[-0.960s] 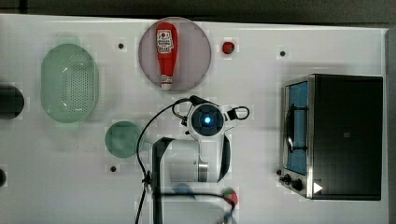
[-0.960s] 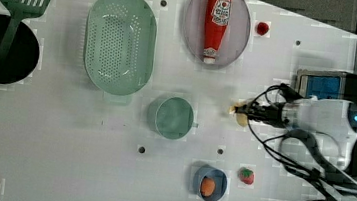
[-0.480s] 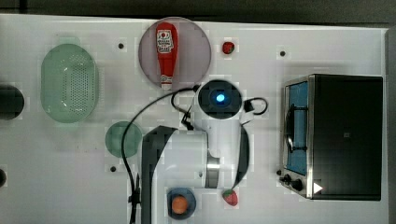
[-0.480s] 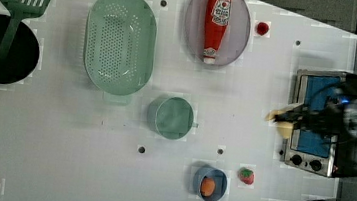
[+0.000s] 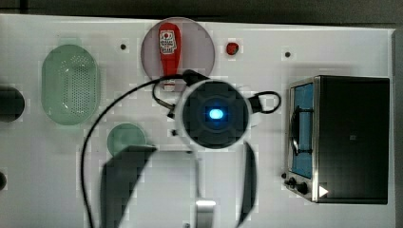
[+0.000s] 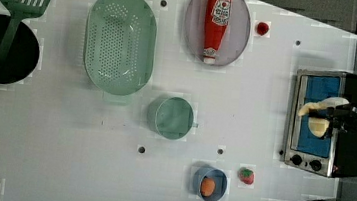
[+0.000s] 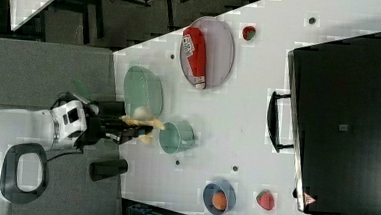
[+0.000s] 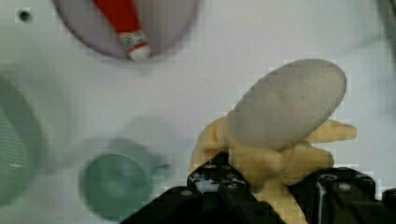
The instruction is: Pick Banana and place it in mug.
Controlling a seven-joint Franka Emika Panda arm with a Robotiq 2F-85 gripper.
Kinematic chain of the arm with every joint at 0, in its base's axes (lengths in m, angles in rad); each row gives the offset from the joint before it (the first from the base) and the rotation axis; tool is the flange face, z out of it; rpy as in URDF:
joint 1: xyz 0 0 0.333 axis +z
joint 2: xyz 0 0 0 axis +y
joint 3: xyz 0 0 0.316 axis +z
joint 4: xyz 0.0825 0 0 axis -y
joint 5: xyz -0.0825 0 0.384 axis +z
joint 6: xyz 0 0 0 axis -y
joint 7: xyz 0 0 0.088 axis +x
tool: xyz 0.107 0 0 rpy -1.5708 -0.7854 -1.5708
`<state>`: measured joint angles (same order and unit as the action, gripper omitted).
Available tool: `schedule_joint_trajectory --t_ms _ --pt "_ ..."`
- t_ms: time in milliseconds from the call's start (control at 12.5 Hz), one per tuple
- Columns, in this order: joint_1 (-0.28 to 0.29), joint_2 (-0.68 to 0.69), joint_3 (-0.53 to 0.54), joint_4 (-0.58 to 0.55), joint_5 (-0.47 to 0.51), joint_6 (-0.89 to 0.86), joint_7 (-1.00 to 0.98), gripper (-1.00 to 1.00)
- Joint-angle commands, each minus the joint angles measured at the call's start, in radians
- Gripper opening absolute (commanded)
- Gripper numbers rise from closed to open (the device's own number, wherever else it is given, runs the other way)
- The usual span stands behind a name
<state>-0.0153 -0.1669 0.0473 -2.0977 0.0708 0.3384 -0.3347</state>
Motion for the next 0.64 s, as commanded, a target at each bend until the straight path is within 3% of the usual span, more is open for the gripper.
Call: schedule_joint_trajectory --t_ms 80,320,640 --pt "0.063 0.079 0.135 -0.004 0.043 -0.017 0.255 -0.28" --pt "0.071 0.106 0.244 -0.034 0.043 0.058 0.477 -0.28" --pt "0.073 0.178 0.327 -0.151 0.043 0.306 0.577 -0.28"
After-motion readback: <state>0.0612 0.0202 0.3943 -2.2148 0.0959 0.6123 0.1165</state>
